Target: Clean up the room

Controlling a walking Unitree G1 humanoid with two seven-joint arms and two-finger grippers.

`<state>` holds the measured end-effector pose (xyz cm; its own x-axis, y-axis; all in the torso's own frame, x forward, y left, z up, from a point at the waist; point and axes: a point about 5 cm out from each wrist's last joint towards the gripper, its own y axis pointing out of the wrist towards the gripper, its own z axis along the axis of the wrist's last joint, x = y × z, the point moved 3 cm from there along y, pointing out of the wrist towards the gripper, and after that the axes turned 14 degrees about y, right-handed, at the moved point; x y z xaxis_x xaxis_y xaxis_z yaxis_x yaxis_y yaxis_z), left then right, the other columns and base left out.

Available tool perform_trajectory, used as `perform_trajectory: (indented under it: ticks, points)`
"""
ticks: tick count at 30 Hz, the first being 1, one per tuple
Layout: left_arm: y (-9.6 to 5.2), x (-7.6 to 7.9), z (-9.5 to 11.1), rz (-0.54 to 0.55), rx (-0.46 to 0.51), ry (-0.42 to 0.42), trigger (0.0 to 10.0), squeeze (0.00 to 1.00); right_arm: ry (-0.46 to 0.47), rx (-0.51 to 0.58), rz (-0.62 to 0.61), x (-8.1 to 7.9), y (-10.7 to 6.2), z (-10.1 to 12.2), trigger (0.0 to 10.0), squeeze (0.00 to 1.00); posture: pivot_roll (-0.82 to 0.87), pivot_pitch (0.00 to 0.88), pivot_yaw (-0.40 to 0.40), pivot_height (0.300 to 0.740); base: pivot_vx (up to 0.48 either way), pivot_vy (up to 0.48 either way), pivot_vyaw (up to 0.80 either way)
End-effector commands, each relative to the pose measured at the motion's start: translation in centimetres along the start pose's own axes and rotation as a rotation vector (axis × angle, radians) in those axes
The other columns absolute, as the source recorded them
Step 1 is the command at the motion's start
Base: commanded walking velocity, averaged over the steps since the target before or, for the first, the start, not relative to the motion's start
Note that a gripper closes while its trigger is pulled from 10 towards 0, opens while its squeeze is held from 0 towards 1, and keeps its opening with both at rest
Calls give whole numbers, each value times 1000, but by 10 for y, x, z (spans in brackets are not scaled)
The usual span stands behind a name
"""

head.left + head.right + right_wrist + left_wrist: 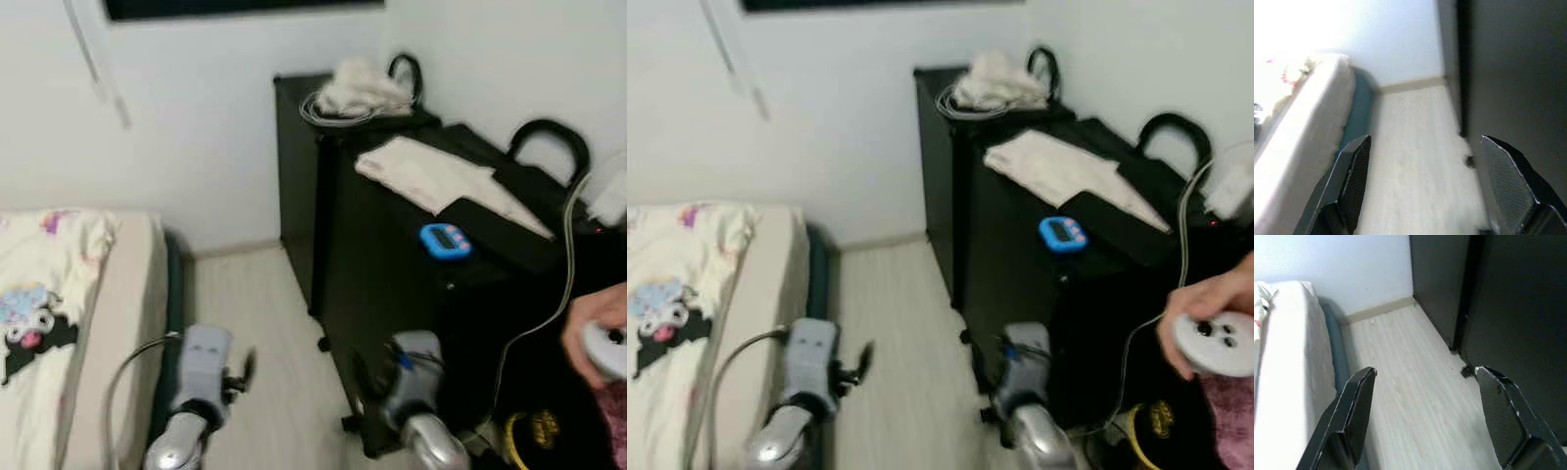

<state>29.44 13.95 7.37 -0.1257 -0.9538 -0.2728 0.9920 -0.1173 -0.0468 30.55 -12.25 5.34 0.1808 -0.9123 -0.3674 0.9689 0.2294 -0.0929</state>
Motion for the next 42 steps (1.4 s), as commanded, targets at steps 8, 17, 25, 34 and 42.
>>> perform_trajectory:
  ticks: [8,17,25,34,42]
  points:
    - [-3,5,-4,-8,-16,-15,10000,0,-5,-31,-34,13,-9,-9,10000,0,-50,147,-1,740,357,0,0]
    - [-3,5,-5,-13,-17,-13,10000,0,-7,-26,-37,15,-10,-9,10000,0,-50,144,1,740,354,0,0]
    - [-3,7,-5,-26,-15,-11,10000,0,-3,-23,-50,16,-11,-9,10000,0,-53,140,5,740,352,0,0]
    - [-3,10,-5,-39,-14,-10,10000,0,-2,-19,-52,17,-11,-9,10000,0,-54,133,8,740,353,0,0]
    - [-3,10,-5,-40,-13,-12,10000,0,-6,-14,-58,18,-11,-8,10000,0,-54,134,5,740,352,0,0]
